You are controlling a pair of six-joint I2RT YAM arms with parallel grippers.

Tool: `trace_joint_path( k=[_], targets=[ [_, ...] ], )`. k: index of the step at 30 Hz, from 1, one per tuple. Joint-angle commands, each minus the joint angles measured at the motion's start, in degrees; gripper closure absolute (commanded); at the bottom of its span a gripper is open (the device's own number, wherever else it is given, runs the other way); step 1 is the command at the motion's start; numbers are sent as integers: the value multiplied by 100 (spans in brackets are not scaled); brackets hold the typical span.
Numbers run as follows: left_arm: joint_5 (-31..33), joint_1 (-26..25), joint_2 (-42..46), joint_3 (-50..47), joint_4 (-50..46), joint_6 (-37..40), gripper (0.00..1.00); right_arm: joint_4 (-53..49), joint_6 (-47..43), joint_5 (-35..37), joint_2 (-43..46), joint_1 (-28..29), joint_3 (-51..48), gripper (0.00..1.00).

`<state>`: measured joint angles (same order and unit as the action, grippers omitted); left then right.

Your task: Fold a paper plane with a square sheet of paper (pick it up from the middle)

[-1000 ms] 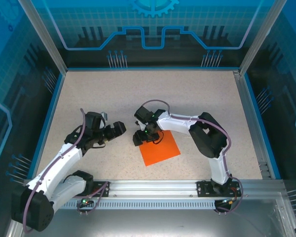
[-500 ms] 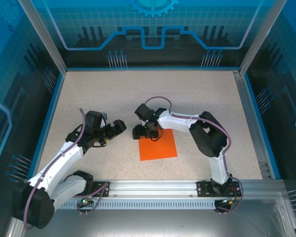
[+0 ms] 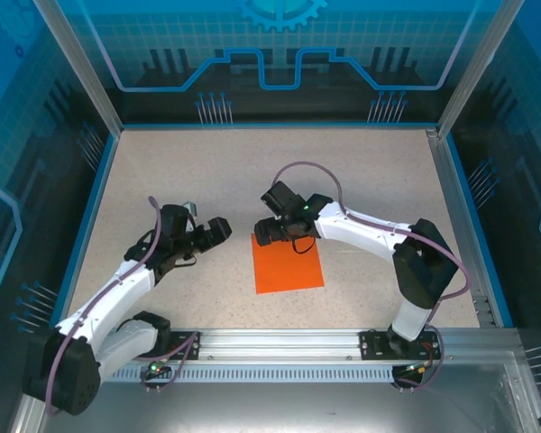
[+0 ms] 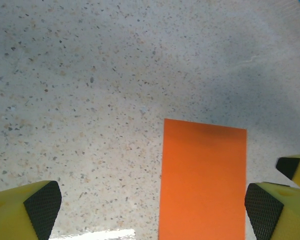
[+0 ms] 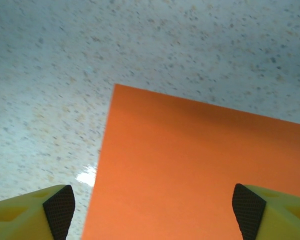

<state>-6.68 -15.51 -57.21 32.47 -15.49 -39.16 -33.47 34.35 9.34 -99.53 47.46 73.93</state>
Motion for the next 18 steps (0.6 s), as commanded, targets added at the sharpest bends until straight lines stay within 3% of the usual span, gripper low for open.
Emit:
trace_joint_path(
  k=[1,5,9,13,18],
  targets=[
    [190,-22,-168,399,137,337,1,-335,-184,367,225,22,42,20],
    [216,-24,-185,424,352,866,2,-355,-31,858,494,98,-88,20],
    [488,-22,145,160,689,887,2,182,-522,619,538,116,-423,18],
    [638,-14,337,300,175,909,1,-645,-475,-227,-85,-20,170,21],
    [469,-5,382,353,-206,798,2,-1128,235,174,-430,205,424,11]
  ],
)
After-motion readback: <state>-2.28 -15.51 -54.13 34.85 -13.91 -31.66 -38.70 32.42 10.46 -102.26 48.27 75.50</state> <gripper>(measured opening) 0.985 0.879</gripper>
